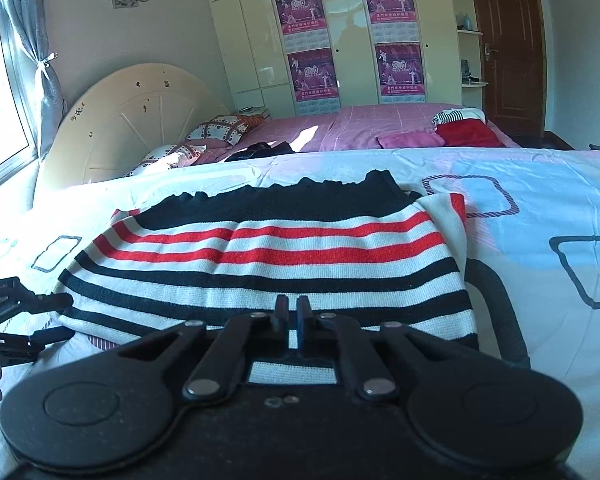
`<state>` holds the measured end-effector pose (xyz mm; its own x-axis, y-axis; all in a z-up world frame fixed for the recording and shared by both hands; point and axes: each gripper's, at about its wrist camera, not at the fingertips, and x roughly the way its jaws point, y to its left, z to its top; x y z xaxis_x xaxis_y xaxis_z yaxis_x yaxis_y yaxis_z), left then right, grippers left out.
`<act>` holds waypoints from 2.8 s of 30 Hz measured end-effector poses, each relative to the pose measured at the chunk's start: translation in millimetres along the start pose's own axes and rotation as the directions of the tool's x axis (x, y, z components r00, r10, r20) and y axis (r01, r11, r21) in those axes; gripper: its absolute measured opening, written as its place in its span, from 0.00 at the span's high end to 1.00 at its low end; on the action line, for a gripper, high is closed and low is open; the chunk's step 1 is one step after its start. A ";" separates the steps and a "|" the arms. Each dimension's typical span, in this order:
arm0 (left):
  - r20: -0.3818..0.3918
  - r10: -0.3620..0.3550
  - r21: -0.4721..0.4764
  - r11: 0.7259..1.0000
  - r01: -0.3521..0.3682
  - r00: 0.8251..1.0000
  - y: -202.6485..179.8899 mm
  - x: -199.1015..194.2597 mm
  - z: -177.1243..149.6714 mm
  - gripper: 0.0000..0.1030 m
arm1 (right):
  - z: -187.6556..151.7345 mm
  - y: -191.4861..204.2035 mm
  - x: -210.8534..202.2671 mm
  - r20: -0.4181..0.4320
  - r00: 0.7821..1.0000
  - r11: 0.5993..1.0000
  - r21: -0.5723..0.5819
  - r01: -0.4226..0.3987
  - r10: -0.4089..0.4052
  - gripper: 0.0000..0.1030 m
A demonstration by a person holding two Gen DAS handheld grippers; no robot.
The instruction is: Fold small clothes
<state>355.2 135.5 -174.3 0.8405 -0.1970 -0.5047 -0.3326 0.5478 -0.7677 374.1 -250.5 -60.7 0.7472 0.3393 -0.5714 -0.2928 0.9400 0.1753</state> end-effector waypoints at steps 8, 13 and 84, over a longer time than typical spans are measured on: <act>0.110 -0.053 -0.078 0.995 0.061 0.992 2.6 23.4 5.6 0.47 | 8.8 8.1 19.7 -0.009 0.999 0.999 0.002 -0.049 0.049 0.95; 0.150 -0.064 -0.063 0.995 0.075 0.987 -6.4 46.7 8.7 0.47 | 22.2 13.9 35.5 -0.012 0.995 0.995 0.005 -0.099 0.099 0.95; -0.200 0.016 0.662 0.739 0.123 0.980 -175.2 78.3 -28.8 0.27 | 2.9 -149.3 -13.9 0.025 0.992 0.761 0.639 -0.108 0.120 0.39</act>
<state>467.0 0.7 -90.7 0.7326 -0.3466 -0.5858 0.1405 0.9191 -0.3681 409.1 -395.5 -76.6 0.7213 0.4508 -0.5259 0.0776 0.7019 0.7081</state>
